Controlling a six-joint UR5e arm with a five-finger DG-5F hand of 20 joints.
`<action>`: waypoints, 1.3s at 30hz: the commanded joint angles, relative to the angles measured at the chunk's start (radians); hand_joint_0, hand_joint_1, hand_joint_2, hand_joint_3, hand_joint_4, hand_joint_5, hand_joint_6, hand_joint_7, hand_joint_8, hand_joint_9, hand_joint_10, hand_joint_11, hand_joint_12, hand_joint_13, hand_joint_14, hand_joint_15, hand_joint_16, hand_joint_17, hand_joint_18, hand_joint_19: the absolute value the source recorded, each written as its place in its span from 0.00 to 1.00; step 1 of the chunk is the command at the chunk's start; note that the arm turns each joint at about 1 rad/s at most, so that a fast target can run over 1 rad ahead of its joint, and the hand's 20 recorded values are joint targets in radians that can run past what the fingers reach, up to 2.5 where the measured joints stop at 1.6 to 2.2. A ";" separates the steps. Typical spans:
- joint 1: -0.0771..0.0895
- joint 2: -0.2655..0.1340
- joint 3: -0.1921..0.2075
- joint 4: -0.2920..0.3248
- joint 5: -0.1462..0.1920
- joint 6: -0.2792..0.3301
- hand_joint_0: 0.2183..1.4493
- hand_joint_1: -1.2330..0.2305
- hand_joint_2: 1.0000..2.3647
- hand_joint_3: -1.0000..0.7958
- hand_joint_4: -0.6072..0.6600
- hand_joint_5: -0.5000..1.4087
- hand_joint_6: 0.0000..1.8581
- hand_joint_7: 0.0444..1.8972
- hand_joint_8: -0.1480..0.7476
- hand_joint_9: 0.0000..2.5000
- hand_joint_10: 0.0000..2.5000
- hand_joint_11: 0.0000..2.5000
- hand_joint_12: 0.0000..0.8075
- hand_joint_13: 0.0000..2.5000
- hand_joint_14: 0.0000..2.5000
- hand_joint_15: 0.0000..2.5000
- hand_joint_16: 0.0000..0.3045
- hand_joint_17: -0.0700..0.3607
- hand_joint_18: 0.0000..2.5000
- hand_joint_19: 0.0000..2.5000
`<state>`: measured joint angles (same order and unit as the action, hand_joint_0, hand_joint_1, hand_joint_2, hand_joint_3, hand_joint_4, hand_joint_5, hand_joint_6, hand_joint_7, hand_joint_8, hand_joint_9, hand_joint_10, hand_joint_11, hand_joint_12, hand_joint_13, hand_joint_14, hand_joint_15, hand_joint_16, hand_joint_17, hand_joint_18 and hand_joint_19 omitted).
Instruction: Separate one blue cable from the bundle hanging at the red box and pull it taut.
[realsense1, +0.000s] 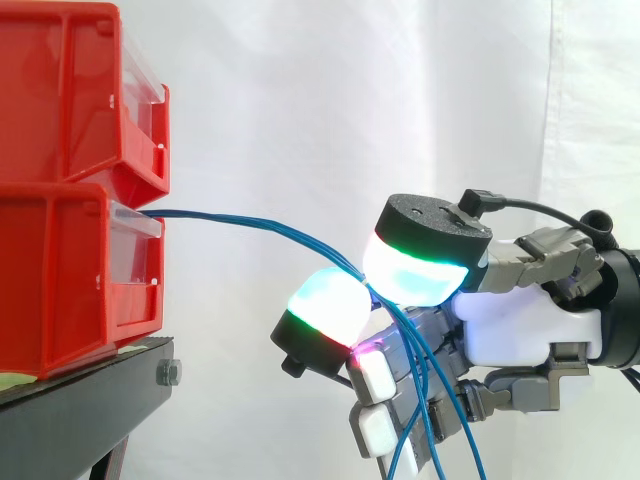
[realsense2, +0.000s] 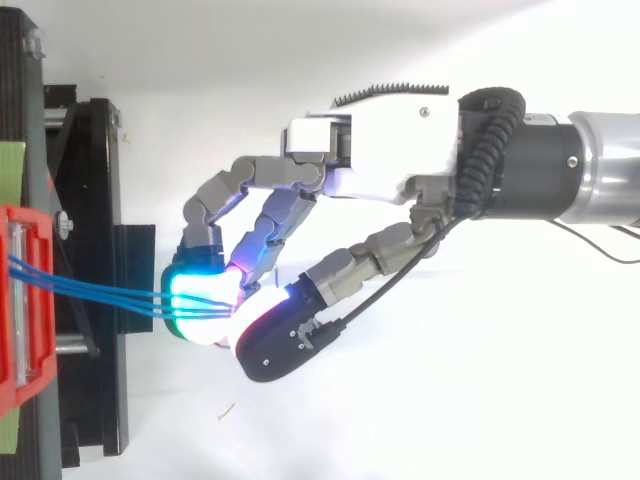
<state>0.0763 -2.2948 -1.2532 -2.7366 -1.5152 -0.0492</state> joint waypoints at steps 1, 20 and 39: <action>0.000 0.000 0.000 0.000 0.001 0.000 0.34 0.27 0.01 0.42 0.57 0.16 0.47 0.55 0.54 0.38 0.00 0.24 0.43 0.38 0.01 0.16 0.13 0.37 0.36 0.14; 0.002 0.000 0.000 0.002 0.001 0.002 0.43 0.20 0.01 0.33 0.57 0.16 0.49 0.54 0.52 0.38 0.01 0.25 0.42 0.38 0.01 0.16 0.12 0.36 0.36 0.13; 0.002 0.000 0.000 0.002 0.001 0.003 0.31 0.25 0.00 0.28 0.62 0.16 0.47 0.51 0.53 0.39 0.01 0.26 0.42 0.38 0.01 0.17 0.12 0.36 0.37 0.15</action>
<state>0.0782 -2.2948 -1.2531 -2.7351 -1.5141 -0.0462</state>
